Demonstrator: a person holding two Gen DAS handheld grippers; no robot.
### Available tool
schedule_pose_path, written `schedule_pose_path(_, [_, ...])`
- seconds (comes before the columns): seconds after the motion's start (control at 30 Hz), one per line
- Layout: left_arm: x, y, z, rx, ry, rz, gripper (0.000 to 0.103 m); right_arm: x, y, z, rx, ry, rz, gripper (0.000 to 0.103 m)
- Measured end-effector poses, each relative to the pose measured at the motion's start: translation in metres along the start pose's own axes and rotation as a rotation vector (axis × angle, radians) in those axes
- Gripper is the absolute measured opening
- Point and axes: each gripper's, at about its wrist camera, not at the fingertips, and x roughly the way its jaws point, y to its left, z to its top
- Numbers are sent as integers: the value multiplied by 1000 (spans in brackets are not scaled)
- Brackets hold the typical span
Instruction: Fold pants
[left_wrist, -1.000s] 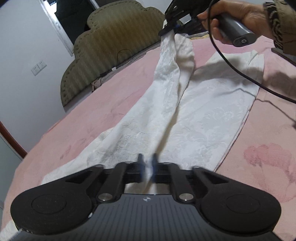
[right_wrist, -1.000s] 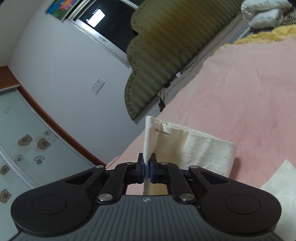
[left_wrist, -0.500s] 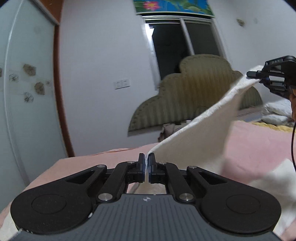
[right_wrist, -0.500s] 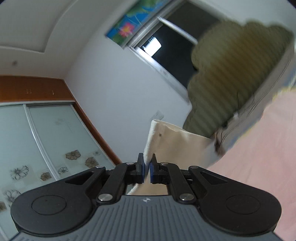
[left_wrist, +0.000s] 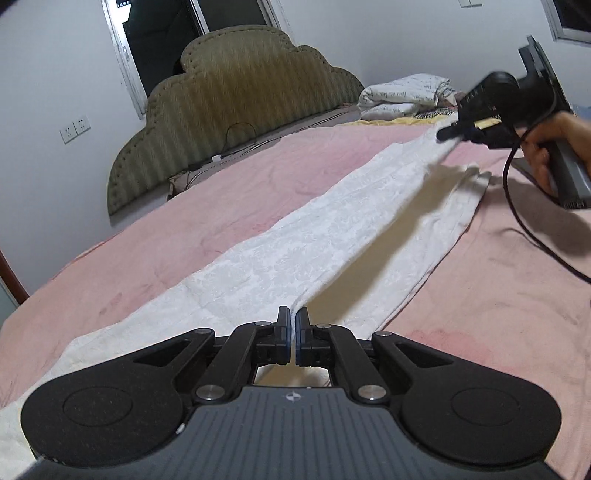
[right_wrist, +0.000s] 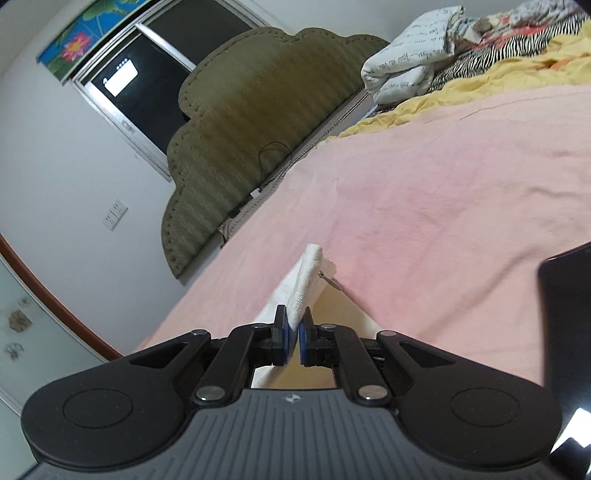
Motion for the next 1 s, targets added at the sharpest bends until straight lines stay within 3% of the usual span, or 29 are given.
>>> schedule_pose_path(0.33, [-13, -10, -17, 82, 5, -34, 5, -5, -4, -14, -49, 69, -85, 6])
schedule_pose_path(0.5, [3, -20, -30, 145, 57, -47, 5, 2, -2, -18, -101, 112, -135, 8])
schedule_pose_path(0.6, [3, -17, -28, 135, 58, -51, 8, -7, 12, -15, -170, 46, -218, 17])
schedule_pose_path(0.7, [0, -6, -23, 71, 63, -72, 17, -29, 36, -19, -275, -161, -340, 28])
schedule_pose_path(0.73, [-4, -1, -21, 41, 61, -78, 20, -34, 49, -23, -322, -206, -313, 29])
schedule_pose_path(0.77, [-7, 5, -20, 12, 55, -76, 30, -35, 61, -28, -368, -214, -251, 29])
schedule_pose_path(0.8, [-12, 11, -18, -20, 44, -62, 44, -32, 76, -34, -418, -189, -168, 29])
schedule_pose_path(0.83, [-18, 17, -18, -51, 29, -38, 47, -25, 91, -43, -470, -140, -87, 29])
schedule_pose_path(1.0, [-49, 59, -30, -183, 11, 179, 50, 31, 163, -120, -636, 300, 318, 31])
